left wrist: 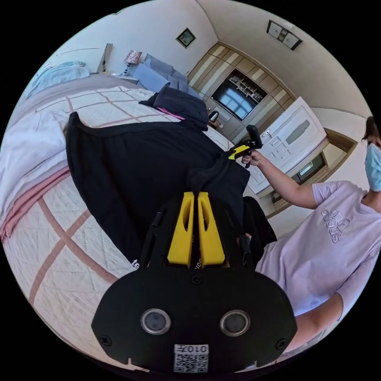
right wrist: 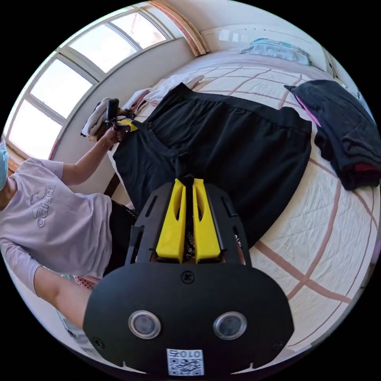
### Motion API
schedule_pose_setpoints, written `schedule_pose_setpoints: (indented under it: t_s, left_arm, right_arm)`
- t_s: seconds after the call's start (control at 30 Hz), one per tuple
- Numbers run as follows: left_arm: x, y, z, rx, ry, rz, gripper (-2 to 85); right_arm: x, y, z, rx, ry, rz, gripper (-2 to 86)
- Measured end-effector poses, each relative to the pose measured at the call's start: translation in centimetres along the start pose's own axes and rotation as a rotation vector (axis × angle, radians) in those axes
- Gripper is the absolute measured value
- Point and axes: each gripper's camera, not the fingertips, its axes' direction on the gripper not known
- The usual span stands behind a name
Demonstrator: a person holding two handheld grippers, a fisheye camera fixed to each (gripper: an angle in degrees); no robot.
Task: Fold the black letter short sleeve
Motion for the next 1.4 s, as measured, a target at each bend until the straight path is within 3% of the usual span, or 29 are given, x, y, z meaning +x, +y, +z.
schedule_pose_setpoints:
  t_s: [0.17,0.4,0.5,0.67,0.77,0.93,1.03,1.17,1.4]
  left_arm:
    - [-1.7,0.2,2.3,-0.132,-0.023,-0.111,1.7]
    - [3.4,-0.9,-2.5,0.030,-0.314,-0.084,4.3]
    - [5.5,-2.4,-0.8,0.000,-0.229,-0.003,4.8]
    - [3.8,-4.8,5.6,-0.148,-0.100,-0.091,5.4]
    - [2.2,-5.2,7.6,-0.189,-0.108,-0.200,5.8]
    - [6.8,-3.6,3.2,-0.063,-0.209,-0.130,6.9]
    - [11.0,0.1,-0.8,-0.010,-0.292,-0.082,7.4]
    - [14.1,7.6,-3.8,0.019,-0.416,-0.135,7.6]
    - [15.5,13.8,-2.3,0.056,-0.395,-0.130,7.8]
  right_arm:
    - [2.1,-0.4,2.1,-0.148,0.088,0.155,7.4]
    - [-2.7,-2.1,0.5,0.007,0.239,0.045,7.9]
    - [-4.3,-4.3,2.7,-0.035,0.123,-0.047,8.3]
    - [-2.0,-7.1,7.2,-0.179,0.117,0.104,9.2]
    - [-1.2,-6.5,5.2,-0.037,0.157,0.218,10.9]
    - [-4.8,0.2,-1.0,0.034,0.320,0.181,12.0]
    - [-6.3,6.9,-3.1,0.064,0.298,0.177,11.4]
    - [-7.2,14.5,-2.5,0.097,0.243,0.194,11.1]
    - [-9.0,20.7,0.4,0.299,0.261,0.170,11.2]
